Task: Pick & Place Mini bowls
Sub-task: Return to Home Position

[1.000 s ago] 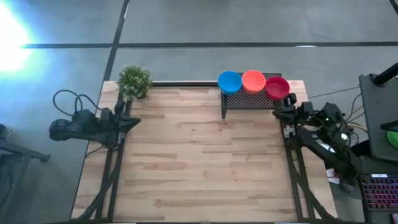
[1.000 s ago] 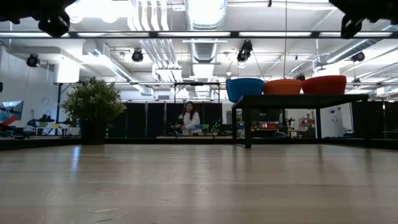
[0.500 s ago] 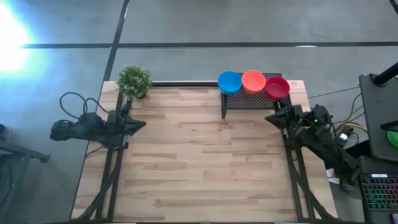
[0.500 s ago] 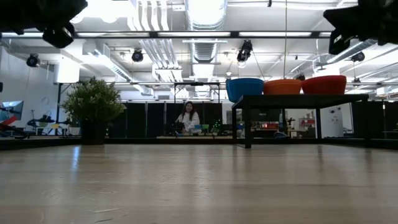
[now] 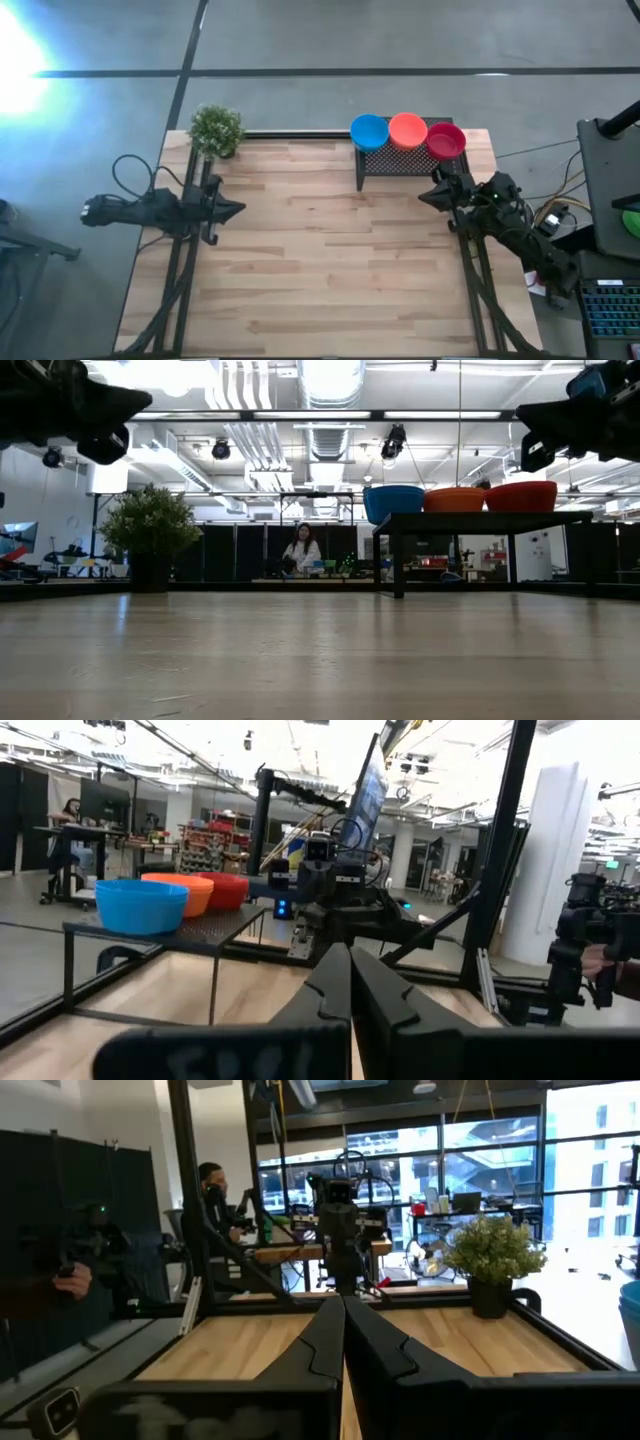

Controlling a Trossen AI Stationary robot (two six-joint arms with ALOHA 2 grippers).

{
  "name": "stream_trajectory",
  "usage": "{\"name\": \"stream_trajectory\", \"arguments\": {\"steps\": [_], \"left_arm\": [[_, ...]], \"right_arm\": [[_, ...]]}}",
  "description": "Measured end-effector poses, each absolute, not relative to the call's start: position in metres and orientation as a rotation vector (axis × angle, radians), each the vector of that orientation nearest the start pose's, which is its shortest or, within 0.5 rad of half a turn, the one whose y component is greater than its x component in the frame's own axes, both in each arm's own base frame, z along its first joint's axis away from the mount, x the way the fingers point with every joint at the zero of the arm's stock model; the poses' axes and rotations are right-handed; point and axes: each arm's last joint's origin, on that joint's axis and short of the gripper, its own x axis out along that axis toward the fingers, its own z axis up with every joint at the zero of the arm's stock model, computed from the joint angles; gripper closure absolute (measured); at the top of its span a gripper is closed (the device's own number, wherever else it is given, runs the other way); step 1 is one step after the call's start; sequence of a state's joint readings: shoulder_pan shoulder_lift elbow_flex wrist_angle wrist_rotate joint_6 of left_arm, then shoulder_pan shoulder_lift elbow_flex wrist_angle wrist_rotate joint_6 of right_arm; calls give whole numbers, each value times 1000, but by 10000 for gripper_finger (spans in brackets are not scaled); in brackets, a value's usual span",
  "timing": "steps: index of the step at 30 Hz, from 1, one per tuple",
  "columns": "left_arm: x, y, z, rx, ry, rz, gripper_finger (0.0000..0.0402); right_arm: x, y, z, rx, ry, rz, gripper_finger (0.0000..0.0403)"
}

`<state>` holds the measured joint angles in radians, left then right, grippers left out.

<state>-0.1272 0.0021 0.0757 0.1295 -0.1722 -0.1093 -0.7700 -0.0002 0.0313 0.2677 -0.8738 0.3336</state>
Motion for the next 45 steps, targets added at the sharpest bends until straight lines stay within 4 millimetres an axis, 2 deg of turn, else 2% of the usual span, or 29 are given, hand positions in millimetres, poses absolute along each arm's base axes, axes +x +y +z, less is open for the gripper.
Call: {"name": "stream_trajectory", "arguments": {"steps": [6, 21, 33, 40, 45], "left_arm": [[95, -7, 184, -133, -185, 23, 401], [96, -9, 180, -77, -146, -5, 401], [96, -11, 174, -104, -85, -91, 401], [97, -11, 172, -138, -68, -69, 401], [97, -10, 172, -208, -65, -61, 401]], "right_arm": [[75, -42, 189, 107, -171, 130, 394], [76, -43, 188, 92, -162, 127, 394], [77, -42, 174, 234, -42, 174, 394], [78, -43, 173, 289, -32, 145, 394], [78, -46, 173, 273, -53, 48, 394]]}}
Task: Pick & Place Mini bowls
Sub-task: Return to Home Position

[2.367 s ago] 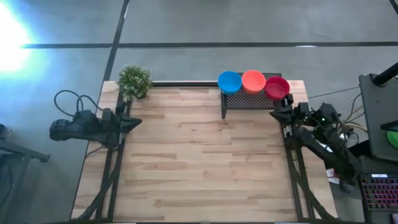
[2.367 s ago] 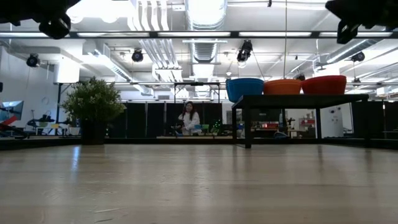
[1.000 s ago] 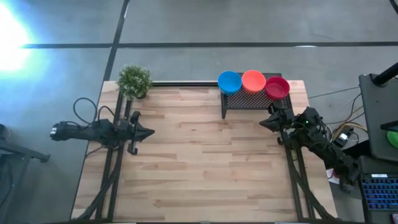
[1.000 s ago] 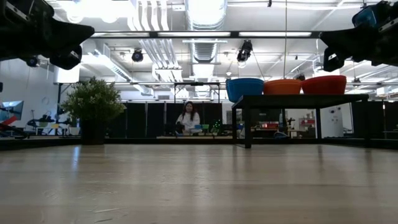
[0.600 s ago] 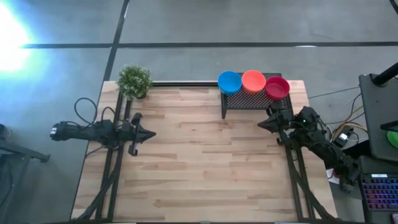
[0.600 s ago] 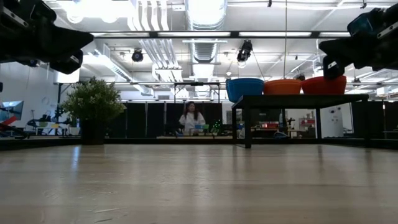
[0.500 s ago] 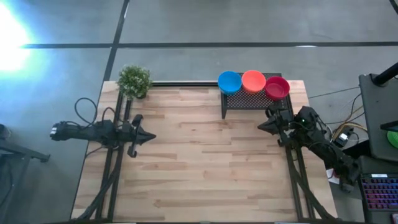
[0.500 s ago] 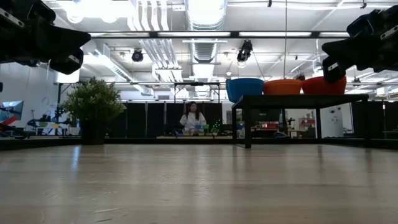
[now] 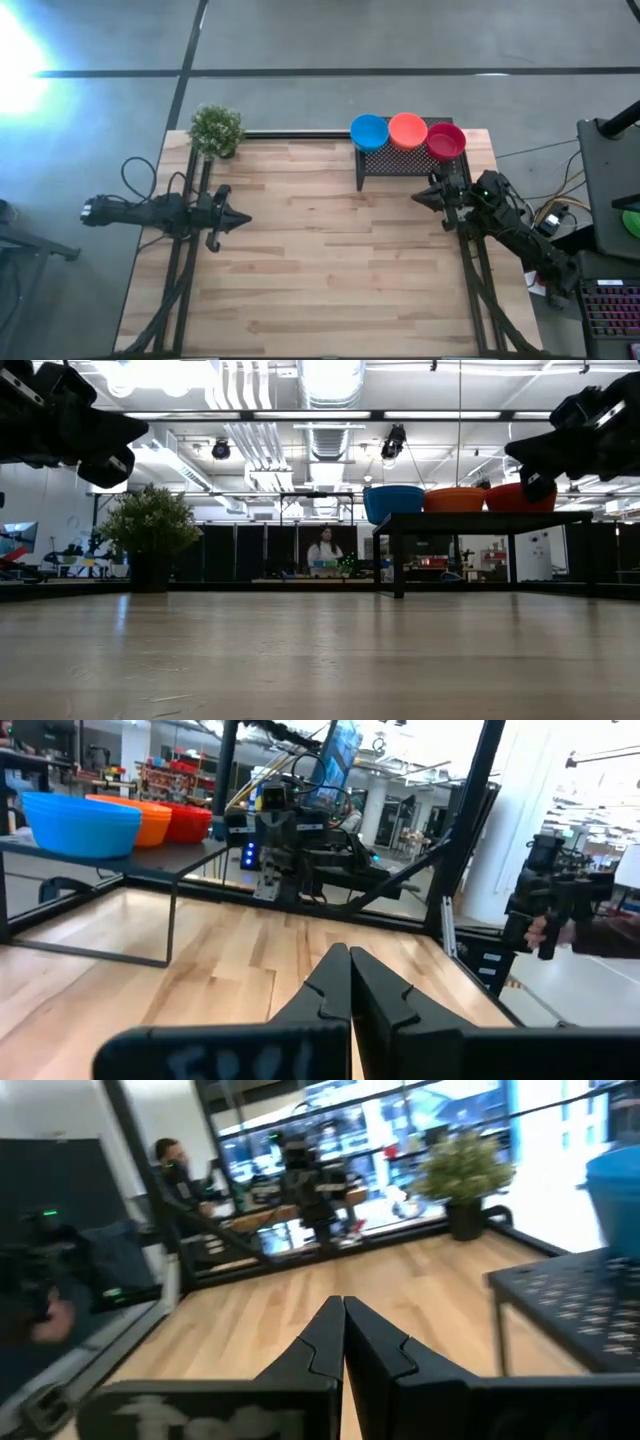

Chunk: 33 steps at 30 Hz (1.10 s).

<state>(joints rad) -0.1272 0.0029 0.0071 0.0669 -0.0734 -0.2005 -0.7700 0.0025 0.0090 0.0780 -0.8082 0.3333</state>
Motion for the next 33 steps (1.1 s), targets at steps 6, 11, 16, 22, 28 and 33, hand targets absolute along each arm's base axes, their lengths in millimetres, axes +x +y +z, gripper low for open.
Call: {"name": "stream_trajectory", "arguments": {"steps": [6, 11, 16, 22, 28, 33], "left_arm": [[96, -10, 173, -210, -67, -59, 401], [96, -10, 173, -210, -67, -57, 401], [96, -10, 173, -210, -67, -58, 401], [96, -10, 173, -210, -68, -58, 401], [96, -10, 173, -210, -67, -58, 401], [96, -10, 173, -210, -68, -58, 401]], "right_arm": [[78, -49, 173, 218, -72, -63, 394], [78, -50, 173, 213, -72, -65, 394], [78, -50, 173, 213, -72, -65, 394], [78, -50, 173, 212, -73, -65, 394], [78, -50, 173, 212, -73, -65, 394], [78, -50, 173, 212, -73, -65, 394]]}}
